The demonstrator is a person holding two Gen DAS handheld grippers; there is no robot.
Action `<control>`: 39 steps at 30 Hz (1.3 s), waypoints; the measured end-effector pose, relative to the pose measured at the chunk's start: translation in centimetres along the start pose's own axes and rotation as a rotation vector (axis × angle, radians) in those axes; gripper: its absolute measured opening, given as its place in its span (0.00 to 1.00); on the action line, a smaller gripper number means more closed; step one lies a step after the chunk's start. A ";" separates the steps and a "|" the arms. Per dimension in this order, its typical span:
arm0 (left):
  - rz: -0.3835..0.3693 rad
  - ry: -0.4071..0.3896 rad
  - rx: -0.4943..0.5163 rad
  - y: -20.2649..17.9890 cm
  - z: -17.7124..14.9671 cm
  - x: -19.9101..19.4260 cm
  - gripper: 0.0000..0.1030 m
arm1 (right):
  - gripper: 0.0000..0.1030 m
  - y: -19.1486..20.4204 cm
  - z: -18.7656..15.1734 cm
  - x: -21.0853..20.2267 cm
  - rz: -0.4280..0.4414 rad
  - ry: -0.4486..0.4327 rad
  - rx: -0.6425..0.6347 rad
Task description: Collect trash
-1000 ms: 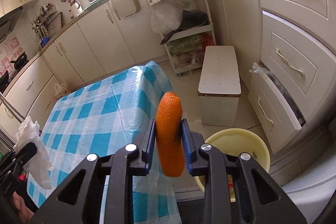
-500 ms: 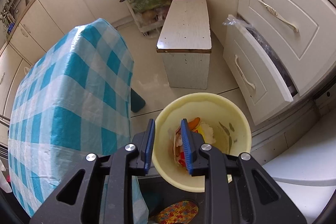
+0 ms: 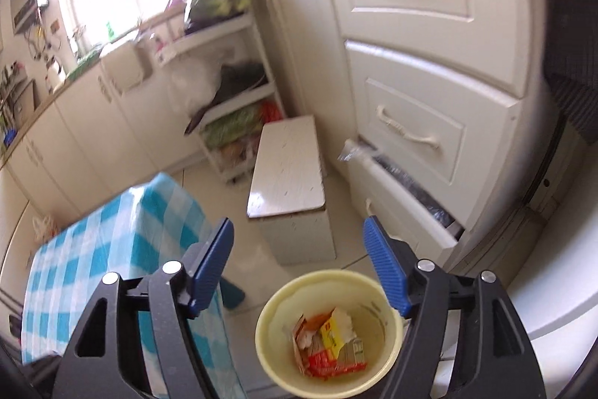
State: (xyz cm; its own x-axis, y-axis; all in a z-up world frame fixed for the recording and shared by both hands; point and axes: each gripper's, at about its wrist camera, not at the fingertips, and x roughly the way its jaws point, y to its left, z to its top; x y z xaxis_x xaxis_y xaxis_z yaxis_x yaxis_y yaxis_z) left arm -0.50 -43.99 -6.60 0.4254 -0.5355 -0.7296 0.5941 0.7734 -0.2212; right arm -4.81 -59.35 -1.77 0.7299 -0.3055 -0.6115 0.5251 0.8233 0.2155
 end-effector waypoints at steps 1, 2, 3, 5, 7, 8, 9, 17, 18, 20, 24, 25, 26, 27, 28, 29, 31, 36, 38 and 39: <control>-0.010 0.020 0.000 -0.5 0.1 1.2 0.13 | 0.71 -0.2 0.1 -0.3 -0.006 -0.020 0.001; -0.018 0.037 -0.001 -0.9 0.1 2.2 0.13 | 0.72 -0.4 0.3 -0.4 -0.011 -0.032 -0.003; -0.027 0.058 -0.003 -1.3 0.2 3.4 0.13 | 0.72 -0.5 0.4 -0.4 -0.015 -0.039 -0.007; -0.042 0.098 -0.009 -2.0 0.2 5.6 0.13 | 0.73 -0.9 0.5 -0.4 -0.019 -0.039 -0.012; -0.048 0.132 -0.016 -2.7 0.4 7.7 0.15 | 0.73 -1.2 0.5 -0.2 -0.022 -0.031 -0.020; -0.050 0.145 -0.019 -3.0 0.5 8.6 0.18 | 0.73 -1.3 0.6 0.0 -0.020 -0.027 -0.021; -0.049 0.156 -0.019 -3.4 0.6 9.4 0.19 | 0.73 -1.4 0.6 -0.1 -0.019 -0.027 -0.022; -0.017 0.159 -0.028 -3.5 1.4 11.6 0.51 | 0.74 -1.7 0.6 0.0 -0.035 -0.042 -0.016; -0.017 0.152 -0.035 -3.2 1.5 11.4 0.53 | 0.75 -1.7 0.7 0.0 -0.038 -0.041 -0.017; -0.017 0.144 -0.044 -2.7 1.6 10.9 0.57 | 0.76 -1.6 0.7 0.0 -0.042 -0.044 -0.018; -0.003 0.118 -0.066 -1.7 1.5 8.8 0.64 | 0.80 -1.4 0.6 0.0 -0.066 -0.048 -0.037; -0.001 0.112 -0.073 -1.5 1.3 8.2 0.66 | 0.80 -1.4 0.5 0.1 -0.073 -0.043 -0.042; 0.007 0.104 -0.077 -1.2 1.2 7.3 0.68 | 0.80 -1.4 0.4 0.2 -0.081 -0.038 -0.044; 0.015 0.095 -0.078 -1.0 1.1 6.5 0.70 | 0.81 -1.4 0.4 0.3 -0.089 -0.032 -0.047; 0.026 0.079 -0.077 -0.8 1.0 5.4 0.74 | 0.81 -1.4 0.3 0.4 -0.098 -0.024 -0.051; 0.038 0.060 -0.074 -0.5 0.8 4.1 0.79 | 0.82 -1.2 0.3 0.5 -0.110 -0.016 -0.056; 0.071 0.011 -0.057 0.1 0.6 1.2 0.85 | 0.86 -0.8 0.2 0.5 -0.134 -0.003 -0.072; 0.142 -0.092 0.004 1.7 0.2 -6.0 0.93 | 0.92 1.3 0.0 -1.2 -0.157 0.020 -0.140; 0.161 -0.118 0.023 2.5 0.0 -8.5 0.93 | 0.93 2.2 -0.2 -2.9 -0.149 -0.003 -0.144; 0.169 -0.129 0.029 2.8 0.0 -9.5 0.93 | 0.93 2.8 -0.3 -4.2 -0.139 -0.027 -0.140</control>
State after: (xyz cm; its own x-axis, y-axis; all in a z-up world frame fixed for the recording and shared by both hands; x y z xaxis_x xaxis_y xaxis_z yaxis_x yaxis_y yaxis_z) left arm -2.87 -36.69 -0.26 0.6031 -0.4395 -0.6656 0.5258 0.8466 -0.0826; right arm -6.49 -55.66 1.16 0.6668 -0.4324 -0.6070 0.5573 0.8301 0.0209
